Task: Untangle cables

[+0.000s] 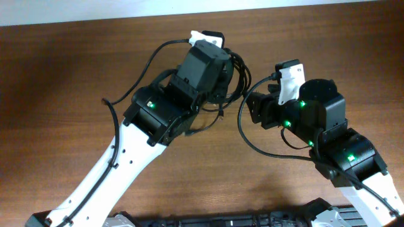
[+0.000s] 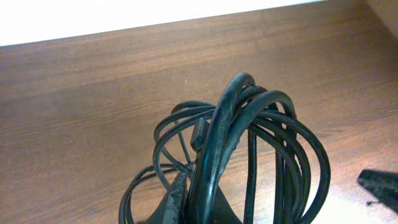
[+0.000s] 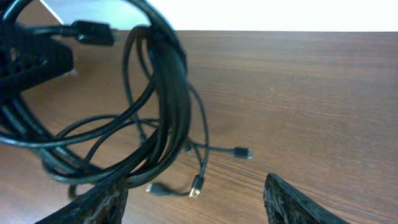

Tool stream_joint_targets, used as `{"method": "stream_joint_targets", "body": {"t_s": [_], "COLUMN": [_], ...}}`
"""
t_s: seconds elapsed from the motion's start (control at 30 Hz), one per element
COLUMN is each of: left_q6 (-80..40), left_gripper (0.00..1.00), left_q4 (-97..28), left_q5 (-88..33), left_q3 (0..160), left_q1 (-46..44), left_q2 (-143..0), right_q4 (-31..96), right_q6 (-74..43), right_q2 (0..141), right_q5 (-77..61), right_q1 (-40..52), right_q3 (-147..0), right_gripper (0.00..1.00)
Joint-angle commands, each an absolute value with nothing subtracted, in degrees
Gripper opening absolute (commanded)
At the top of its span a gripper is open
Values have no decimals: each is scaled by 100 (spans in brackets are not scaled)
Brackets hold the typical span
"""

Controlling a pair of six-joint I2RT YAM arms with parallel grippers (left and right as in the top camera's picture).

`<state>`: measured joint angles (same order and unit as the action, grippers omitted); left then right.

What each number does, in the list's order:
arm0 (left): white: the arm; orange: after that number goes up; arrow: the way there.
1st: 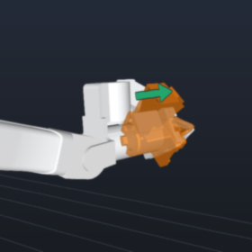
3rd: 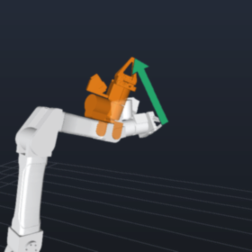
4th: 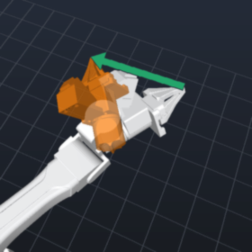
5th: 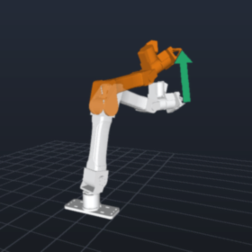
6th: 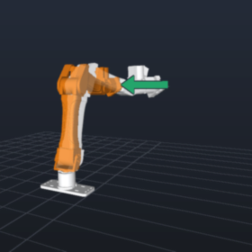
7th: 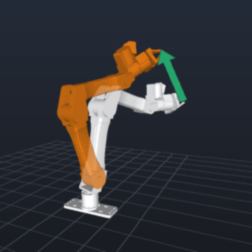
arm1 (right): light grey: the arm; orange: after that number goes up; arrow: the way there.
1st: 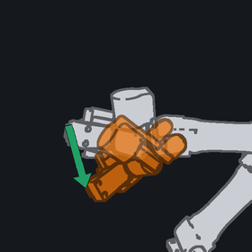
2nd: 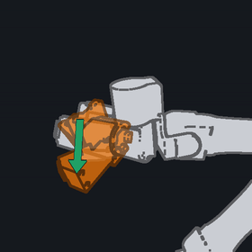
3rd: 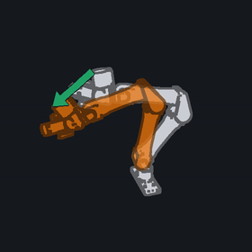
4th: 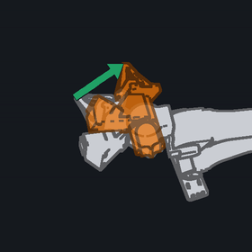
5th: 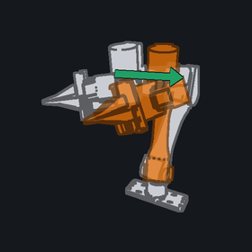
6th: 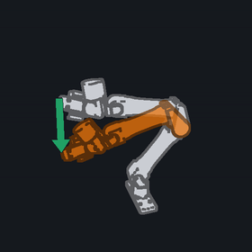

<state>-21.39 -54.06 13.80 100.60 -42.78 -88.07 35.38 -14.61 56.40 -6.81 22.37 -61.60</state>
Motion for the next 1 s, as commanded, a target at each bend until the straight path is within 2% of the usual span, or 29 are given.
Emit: {"method": "stream_joint_targets", "body": {"t_s": [0.0,0.57,0.8,0.97], "left_q6": [-2093,-2093,-2069,-2067], "left_gripper": [0,0,0,0], "left_q4": [-5317,-5262,-5256,-5253], "left_q5": [1437,718,-40,-132], "left_q3": [10103,10103,10103,10103], "left_q1": [-4305,-4316,-4327,-4324], "left_q2": [-8643,-8418,-8274,-8274], "right_q4": [3540,3509,3420,3103], "right_q6": [-1372,-1393,-1673,-1741], "right_q2": [5621,6075,6075,6075], "right_q5": [-838,-554,-585,-1328], "right_q1": [2211,2211,2211,2211], "right_q3": [-6182,-6182,-6182,-6184], "right_gripper": [69,69,69,69]}}
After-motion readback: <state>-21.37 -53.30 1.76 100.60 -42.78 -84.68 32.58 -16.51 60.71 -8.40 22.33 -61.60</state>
